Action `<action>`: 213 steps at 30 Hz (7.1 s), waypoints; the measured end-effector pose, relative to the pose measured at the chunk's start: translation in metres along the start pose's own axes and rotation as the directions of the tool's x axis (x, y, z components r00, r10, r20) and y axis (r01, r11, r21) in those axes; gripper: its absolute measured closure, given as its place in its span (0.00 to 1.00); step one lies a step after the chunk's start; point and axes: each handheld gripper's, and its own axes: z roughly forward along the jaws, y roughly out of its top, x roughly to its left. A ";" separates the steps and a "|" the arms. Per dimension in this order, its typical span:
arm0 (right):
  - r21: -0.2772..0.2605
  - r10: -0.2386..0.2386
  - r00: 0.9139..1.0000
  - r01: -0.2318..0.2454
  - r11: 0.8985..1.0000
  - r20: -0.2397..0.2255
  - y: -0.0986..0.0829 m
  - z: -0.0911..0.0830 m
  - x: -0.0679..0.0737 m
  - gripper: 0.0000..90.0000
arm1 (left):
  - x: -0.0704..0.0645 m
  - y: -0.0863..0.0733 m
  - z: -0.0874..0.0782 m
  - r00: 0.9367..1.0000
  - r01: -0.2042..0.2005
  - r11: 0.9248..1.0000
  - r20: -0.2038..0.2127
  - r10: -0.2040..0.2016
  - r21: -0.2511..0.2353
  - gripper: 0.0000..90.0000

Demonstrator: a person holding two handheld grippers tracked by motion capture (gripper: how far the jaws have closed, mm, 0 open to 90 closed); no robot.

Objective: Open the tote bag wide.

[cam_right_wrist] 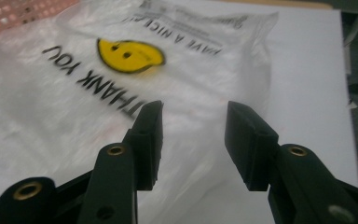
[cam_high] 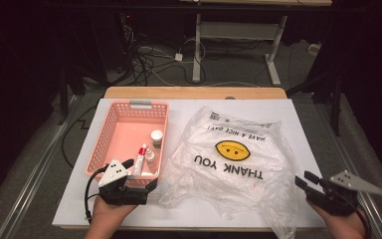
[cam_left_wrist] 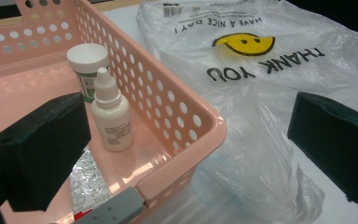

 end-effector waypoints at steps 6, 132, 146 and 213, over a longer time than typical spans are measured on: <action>0.019 0.034 0.999 -0.034 0.999 0.004 0.025 0.050 -0.032 0.64 | 0.003 0.000 0.000 1.000 0.003 1.000 0.011 -0.003 -0.005 0.00; -0.019 -0.069 0.991 0.067 0.998 -0.111 0.020 0.064 0.030 0.18 | 0.004 -0.001 0.003 0.997 -0.004 1.000 0.077 0.005 -0.014 0.00; -0.001 -0.119 0.981 0.120 0.993 -0.151 0.030 0.083 0.057 0.00 | 0.002 0.000 0.003 0.997 -0.014 1.000 0.070 0.015 -0.014 0.00; 0.194 -0.225 0.913 0.302 0.933 -0.340 0.018 0.147 0.125 0.92 | 0.008 -0.007 0.001 0.998 0.004 1.000 0.058 -0.003 -0.005 0.00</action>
